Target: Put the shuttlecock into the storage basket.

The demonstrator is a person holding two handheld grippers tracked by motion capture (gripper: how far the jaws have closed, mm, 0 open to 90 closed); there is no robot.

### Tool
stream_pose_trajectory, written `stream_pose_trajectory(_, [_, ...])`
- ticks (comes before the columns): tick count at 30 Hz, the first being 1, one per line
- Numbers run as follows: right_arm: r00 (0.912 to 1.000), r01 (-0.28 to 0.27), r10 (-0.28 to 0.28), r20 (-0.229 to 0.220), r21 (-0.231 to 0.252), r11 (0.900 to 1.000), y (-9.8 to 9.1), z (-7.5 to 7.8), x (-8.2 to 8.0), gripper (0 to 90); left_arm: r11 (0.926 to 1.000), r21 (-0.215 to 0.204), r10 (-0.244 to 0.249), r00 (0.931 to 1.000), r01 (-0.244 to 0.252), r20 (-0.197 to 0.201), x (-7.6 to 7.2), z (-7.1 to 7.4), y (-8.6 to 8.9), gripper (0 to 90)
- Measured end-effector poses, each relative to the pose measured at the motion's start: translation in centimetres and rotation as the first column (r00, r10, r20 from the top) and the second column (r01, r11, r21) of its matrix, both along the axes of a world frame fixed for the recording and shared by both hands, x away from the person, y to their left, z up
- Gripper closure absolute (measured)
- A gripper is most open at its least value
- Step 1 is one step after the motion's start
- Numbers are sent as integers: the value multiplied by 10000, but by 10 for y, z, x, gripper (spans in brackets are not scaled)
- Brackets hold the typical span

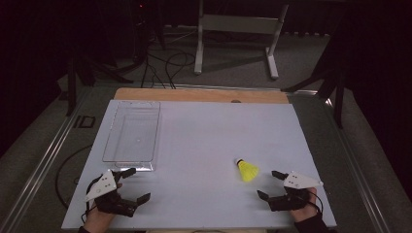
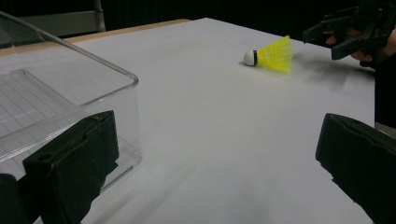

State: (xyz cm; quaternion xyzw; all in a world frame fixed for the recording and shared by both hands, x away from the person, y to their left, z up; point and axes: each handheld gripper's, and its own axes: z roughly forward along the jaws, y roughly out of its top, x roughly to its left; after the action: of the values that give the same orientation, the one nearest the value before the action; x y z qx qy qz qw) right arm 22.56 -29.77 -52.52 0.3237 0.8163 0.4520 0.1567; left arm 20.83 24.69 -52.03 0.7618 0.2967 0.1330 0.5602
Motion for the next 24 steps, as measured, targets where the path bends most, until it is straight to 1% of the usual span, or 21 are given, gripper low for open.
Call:
stream_pose_trajectory(4, [10000, -2, 3, -46, 24, 10000, 1, 1, 1, 90, 10000, 27, -44, 10000, 44, -33, 0, 0, -1, 3])
stream_pose_trajectory(6, [9998, -46, 45, -182, -37, 10000, 2, 1, 1, 89, 10000, 55, -30, 10000, 30, -36, 0, 0, -1, 3])
stream_pose_trajectory(7, [9996, -107, 108, -242, 23, 9999, 2, 0, 1, 88, 10000, 53, -61, 10000, 61, -39, 0, -1, -1, 3])
stream_pose_trajectory(10, [9997, -141, 141, -218, 33, 9999, 2, 1, 1, 88, 10000, 57, -79, 10000, 79, -46, 0, 0, -2, 3])
stream_pose_trajectory(11, [9996, -141, 144, -256, 104, 9998, 2, 2, 1, 88, 10000, 59, -78, 10000, 79, -46, 0, 0, -2, 3])
stream_pose_trajectory(16, [9999, -127, 127, -69, -5, 9999, 2, 4, 0, 89, 9999, 42, -94, 9999, 94, -55, 0, 0, -1, 3])
stream_pose_trajectory(17, [9999, -121, 122, 44, -42, 9999, 2, 5, -1, 89, 9999, 41, -99, 9999, 99, -62, 0, 0, -1, 3])
stream_pose_trajectory(19, [9997, -148, 147, 198, 94, 9998, 3, 11, -3, 89, 9999, 21, -104, 9999, 104, -69, 0, 0, -1, 3])
stream_pose_trajectory(21, [9997, -169, 166, 190, 156, 9997, 4, 13, -4, 89, 9999, 12, -108, 9999, 108, -70, 0, 0, -1, 3])
stream_pose_trajectory(22, [9998, -179, 177, 96, 198, 9996, 4, 17, -4, 89, 9999, -5, -114, 9999, 114, -73, 0, 0, -1, 3])
stream_pose_trajectory(23, [9997, -221, 219, 105, 249, 9994, 4, 19, -4, 88, 9999, 19, -113, 9999, 113, -73, 0, 0, -1, 3])
stream_pose_trajectory(24, [9997, -215, 213, 102, 201, 9996, 4, 22, -4, 88, 9999, 28, -129, 9999, 129, -71, 0, 0, -1, 3])
